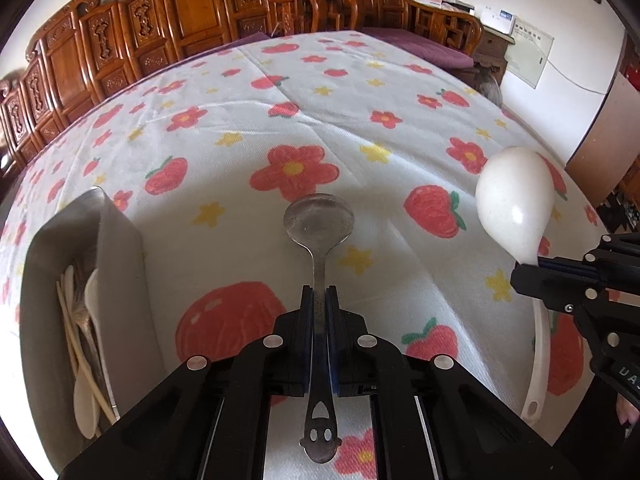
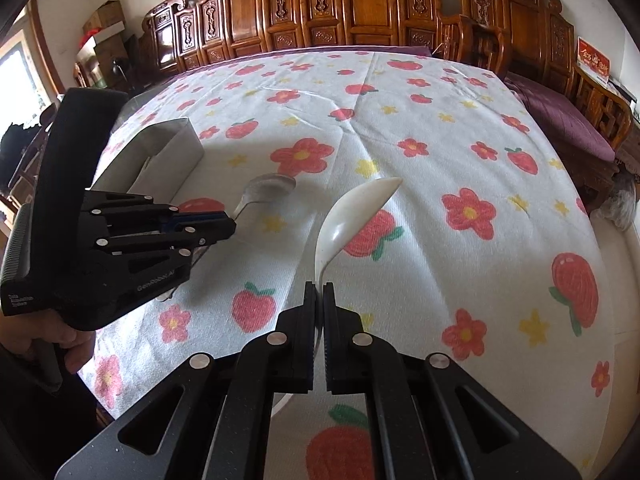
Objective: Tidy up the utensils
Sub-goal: 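Grasp the metal spoon handle with the left tool and lift it, then carry the metal spoon over the tray with the left tool and open it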
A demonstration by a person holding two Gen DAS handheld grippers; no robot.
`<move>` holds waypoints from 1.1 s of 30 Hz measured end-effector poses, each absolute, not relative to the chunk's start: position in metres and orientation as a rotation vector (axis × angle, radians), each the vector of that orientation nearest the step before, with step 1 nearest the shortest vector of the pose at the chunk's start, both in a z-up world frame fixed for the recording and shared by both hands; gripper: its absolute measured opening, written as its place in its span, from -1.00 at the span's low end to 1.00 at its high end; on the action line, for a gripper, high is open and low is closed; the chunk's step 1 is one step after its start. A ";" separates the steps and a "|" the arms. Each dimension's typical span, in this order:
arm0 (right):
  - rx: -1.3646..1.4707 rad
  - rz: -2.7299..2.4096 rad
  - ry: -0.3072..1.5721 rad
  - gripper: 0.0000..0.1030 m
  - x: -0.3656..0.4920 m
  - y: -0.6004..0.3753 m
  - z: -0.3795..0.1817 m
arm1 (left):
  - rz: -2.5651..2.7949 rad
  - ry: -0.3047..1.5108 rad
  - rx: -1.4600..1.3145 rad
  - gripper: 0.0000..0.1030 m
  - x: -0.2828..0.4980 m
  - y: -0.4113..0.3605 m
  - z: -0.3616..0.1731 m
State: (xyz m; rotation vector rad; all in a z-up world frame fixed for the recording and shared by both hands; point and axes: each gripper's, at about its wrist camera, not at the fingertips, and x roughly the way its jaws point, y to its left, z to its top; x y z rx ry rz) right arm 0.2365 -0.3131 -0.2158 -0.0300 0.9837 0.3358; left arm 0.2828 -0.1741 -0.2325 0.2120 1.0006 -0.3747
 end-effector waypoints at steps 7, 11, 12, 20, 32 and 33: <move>-0.017 0.353 0.970 -0.91 0.235 -0.307 -0.208 | -0.368 0.951 0.186 -0.90 0.278 -0.160 -0.205; -0.021 0.359 0.952 -0.91 0.236 -0.302 -0.199 | -0.355 0.921 0.174 -0.90 0.277 -0.147 -0.187; -0.022 0.361 0.948 -0.91 0.236 -0.301 -0.197 | -0.352 0.914 0.172 -0.90 0.276 -0.144 -0.182; -0.030 0.377 0.911 -0.91 0.246 -0.286 -0.177 | -0.335 0.871 0.152 -0.90 0.274 -0.116 -0.156; -0.036 0.418 0.889 -0.91 0.257 -0.252 -0.163 | -0.310 0.844 0.113 -0.90 0.270 -0.073 -0.143; -0.040 0.421 0.888 -0.91 0.258 -0.249 -0.164 | -0.303 0.844 0.111 -0.90 0.270 -0.068 -0.144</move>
